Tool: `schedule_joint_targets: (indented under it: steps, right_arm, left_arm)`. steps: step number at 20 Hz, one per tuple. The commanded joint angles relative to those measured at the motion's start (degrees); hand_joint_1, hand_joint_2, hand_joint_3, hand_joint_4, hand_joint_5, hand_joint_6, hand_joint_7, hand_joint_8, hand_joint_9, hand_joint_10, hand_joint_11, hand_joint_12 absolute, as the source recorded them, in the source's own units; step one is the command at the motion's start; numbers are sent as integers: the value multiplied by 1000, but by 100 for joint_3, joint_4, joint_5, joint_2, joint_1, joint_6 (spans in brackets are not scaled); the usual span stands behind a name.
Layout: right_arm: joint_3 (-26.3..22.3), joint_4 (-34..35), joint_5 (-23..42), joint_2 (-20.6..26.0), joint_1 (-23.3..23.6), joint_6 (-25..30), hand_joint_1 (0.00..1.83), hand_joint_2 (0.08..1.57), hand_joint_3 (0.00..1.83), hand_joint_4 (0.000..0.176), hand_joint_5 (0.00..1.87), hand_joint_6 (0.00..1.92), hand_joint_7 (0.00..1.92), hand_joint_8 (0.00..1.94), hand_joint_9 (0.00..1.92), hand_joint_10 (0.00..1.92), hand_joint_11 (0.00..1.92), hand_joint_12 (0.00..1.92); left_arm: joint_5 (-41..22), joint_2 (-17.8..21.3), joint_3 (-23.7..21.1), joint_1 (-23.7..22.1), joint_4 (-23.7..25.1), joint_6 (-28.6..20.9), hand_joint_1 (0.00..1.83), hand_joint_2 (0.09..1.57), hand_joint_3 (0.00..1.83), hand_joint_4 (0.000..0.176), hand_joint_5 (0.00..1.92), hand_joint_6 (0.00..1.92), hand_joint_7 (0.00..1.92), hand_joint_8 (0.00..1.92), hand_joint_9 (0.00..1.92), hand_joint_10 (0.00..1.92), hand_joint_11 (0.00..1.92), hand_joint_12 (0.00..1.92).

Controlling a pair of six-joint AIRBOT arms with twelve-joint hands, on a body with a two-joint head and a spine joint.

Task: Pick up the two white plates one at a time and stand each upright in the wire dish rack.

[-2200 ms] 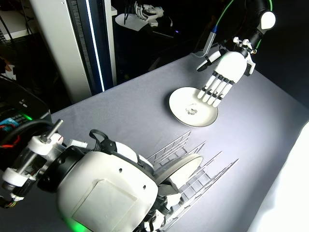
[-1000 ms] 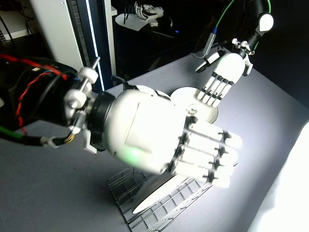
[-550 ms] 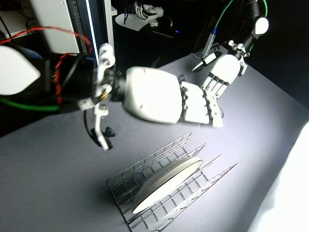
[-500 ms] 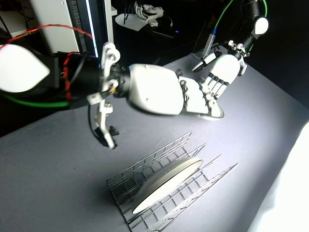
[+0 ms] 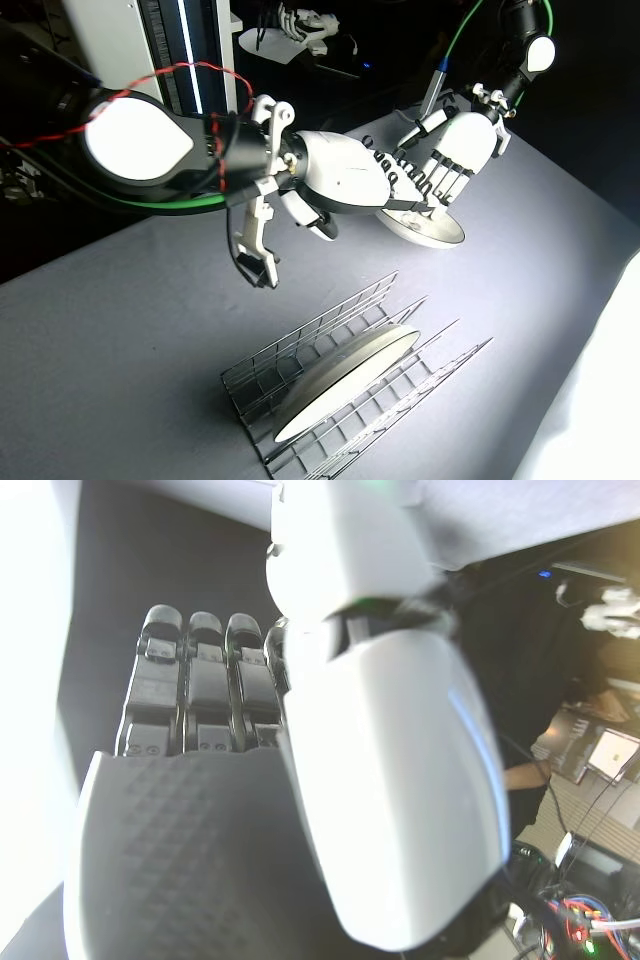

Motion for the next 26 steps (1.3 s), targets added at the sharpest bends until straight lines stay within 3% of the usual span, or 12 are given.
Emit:
schedule_joint_targets:
  steps: [1, 12, 17, 20, 26]
  right_arm:
    - [18, 217, 267, -34, 33, -12, 1573, 1074, 29, 0, 0, 0, 0, 0, 0, 0, 8, 5]
    - [534, 184, -77, -960, -190, -60, 1639, 1132, 25, 0, 0, 0, 0, 0, 0, 0, 14, 35]
    - [823, 143, -125, -1404, -192, -67, 1634, 1174, 0, 0, 0, 0, 0, 0, 0, 0, 0, 192]
    - [1008, 140, -143, -1659, -228, -68, 1648, 1171, 0, 0, 0, 0, 0, 0, 0, 0, 0, 95]
    - [1443, 134, -181, -2036, -323, -107, 1640, 1180, 1, 0, 0, 0, 0, 0, 0, 0, 0, 133]
  left_arm:
    - [-184, -60, -33, 59, 82, -7, 0, 1215, 1, 0, 120, 4, 96, 2, 59, 4, 4, 1]
    - [-184, -64, -17, 57, 75, -7, 0, 1235, 7, 0, 158, 9, 127, 8, 78, 9, 33, 16]
    - [-184, -69, -14, 55, 73, -7, 0, 1236, 5, 0, 120, 0, 104, 0, 57, 0, 4, 4]
    - [-184, -72, -1, 52, 65, -7, 0, 1234, 3, 0, 126, 3, 94, 0, 40, 0, 1, 3]
    - [-185, -73, 6, 52, 60, -7, 0, 1219, 0, 0, 131, 5, 102, 5, 57, 7, 14, 6]
